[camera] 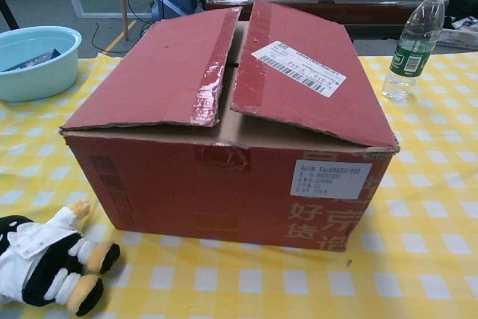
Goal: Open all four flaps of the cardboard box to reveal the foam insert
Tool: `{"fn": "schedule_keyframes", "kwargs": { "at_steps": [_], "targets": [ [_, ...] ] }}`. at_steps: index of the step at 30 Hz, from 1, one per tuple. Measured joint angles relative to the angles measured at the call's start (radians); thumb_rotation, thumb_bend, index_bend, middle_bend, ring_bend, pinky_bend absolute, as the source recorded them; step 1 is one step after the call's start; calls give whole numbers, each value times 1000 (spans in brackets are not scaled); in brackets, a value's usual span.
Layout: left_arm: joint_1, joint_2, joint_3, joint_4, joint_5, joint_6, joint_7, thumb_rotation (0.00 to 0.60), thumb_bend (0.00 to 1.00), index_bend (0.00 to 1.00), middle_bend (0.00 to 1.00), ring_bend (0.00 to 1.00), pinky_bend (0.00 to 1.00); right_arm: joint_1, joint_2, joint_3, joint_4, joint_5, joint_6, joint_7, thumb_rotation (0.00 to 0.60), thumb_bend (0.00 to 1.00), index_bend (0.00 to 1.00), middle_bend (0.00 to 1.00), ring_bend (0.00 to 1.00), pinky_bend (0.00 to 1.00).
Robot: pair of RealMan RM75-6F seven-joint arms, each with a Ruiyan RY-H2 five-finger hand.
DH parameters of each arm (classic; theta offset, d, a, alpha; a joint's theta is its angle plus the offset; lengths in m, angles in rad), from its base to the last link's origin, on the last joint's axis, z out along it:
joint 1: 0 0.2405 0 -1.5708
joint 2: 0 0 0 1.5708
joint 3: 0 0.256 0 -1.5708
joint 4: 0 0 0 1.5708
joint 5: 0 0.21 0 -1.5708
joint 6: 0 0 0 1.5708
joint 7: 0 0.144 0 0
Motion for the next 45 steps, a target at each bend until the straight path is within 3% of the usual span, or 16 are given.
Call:
{"fn": "schedule_keyframes", "kwargs": {
  "at_steps": [11, 19, 26, 37, 45],
  "targets": [
    [0, 11, 2, -16, -6, -9, 7, 600, 286, 296, 98, 45, 0, 0, 13, -6, -6, -10, -2, 9, 600, 436, 320, 266, 126, 174],
    [-2, 18, 0, -29, -8, -13, 15, 600, 286, 313, 98, 45, 0, 28, 49, -4, -39, -46, -21, 19, 600, 729, 320, 291, 126, 174],
    [-2, 17, 2, -37, 0, -9, 17, 600, 286, 323, 98, 45, 0, 116, 120, 10, -146, -100, -118, 8, 600, 985, 320, 324, 143, 174],
    [9, 15, 6, -39, 2, 4, 14, 600, 286, 330, 98, 45, 0, 361, 175, 75, -287, -149, -386, -38, 600, 1000, 320, 324, 143, 174],
    [12, 12, 6, -39, 2, 8, 14, 600, 286, 331, 98, 45, 0, 526, 47, 144, -266, -137, -502, -116, 600, 1000, 320, 324, 143, 174]
  ]
}}
